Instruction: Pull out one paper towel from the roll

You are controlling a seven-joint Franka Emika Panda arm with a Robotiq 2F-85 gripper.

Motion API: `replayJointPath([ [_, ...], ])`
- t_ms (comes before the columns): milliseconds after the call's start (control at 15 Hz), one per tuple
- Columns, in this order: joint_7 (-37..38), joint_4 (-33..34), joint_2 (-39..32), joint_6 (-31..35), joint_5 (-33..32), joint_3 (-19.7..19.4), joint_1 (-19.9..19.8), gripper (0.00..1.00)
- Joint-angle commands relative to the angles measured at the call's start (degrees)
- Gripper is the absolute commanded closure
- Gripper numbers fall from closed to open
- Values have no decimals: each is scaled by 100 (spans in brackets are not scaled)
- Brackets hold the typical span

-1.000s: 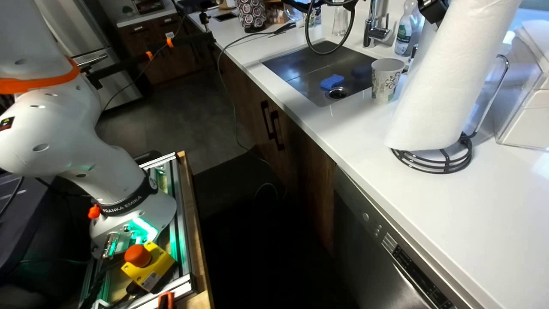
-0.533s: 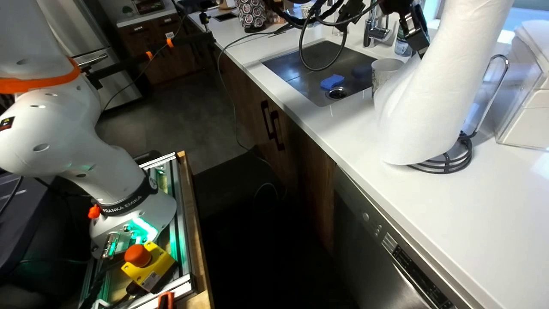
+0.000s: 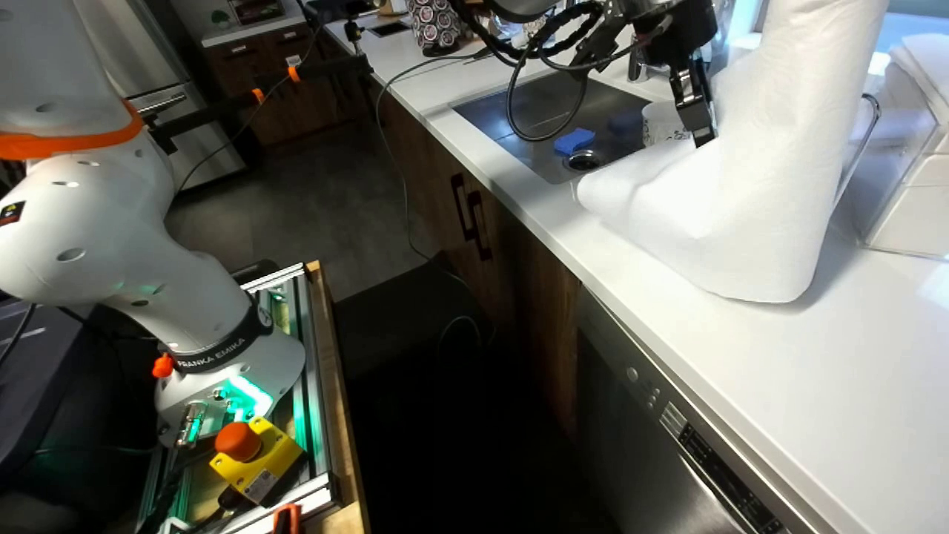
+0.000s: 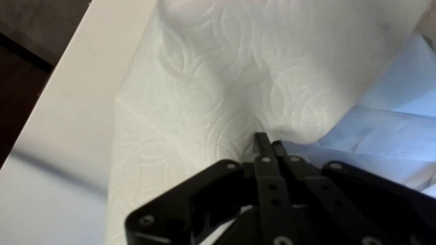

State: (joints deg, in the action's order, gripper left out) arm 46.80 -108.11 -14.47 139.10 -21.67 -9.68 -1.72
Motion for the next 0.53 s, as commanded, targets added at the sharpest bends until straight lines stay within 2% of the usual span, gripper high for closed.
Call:
replayJointPath([
  [0, -296, 120, -166, -502, 446, 34, -19, 100],
  [467, -609, 430, -459, -1655, 1176, 69, -66, 100],
])
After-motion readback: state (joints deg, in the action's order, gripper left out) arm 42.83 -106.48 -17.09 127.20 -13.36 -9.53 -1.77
